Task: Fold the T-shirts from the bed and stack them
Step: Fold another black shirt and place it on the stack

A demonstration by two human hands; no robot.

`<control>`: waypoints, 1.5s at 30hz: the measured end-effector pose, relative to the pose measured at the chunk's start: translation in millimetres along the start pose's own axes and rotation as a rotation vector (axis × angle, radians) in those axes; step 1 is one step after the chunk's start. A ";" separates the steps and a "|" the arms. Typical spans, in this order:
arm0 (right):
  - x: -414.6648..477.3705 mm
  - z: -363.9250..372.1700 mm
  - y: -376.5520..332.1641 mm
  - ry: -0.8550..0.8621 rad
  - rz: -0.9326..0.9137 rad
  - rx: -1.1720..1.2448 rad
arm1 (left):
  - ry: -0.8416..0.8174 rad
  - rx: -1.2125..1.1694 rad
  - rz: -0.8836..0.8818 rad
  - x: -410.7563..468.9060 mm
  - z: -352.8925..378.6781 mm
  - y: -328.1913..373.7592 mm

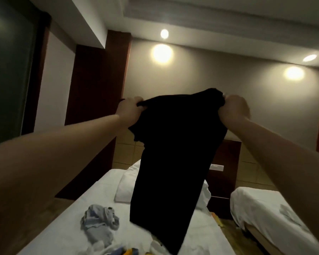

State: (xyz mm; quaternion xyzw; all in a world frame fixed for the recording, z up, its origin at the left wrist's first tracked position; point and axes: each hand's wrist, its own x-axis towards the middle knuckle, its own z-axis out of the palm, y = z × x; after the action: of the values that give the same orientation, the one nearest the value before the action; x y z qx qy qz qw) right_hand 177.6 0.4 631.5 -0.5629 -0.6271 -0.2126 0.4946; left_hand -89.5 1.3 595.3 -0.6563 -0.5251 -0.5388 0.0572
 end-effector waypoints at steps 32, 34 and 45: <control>-539.6 -112.7 84.5 -1.121 0.055 0.259 | -0.562 0.028 -0.382 -593.7 -34.6 -53.6; -564.8 -111.5 88.6 -1.136 0.100 0.307 | -0.567 0.020 -0.389 -619.1 -31.2 -59.3; -607.3 -105.7 90.4 -1.095 0.271 0.412 | -0.657 0.115 -0.489 -636.4 -28.9 -80.3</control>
State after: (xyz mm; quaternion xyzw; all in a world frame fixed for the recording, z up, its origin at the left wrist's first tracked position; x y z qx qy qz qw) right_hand 226.1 -362.7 127.5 -0.5580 -0.7418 0.2992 0.2211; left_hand -84.4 -381.2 79.6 -0.6449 -0.6852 -0.2681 -0.2065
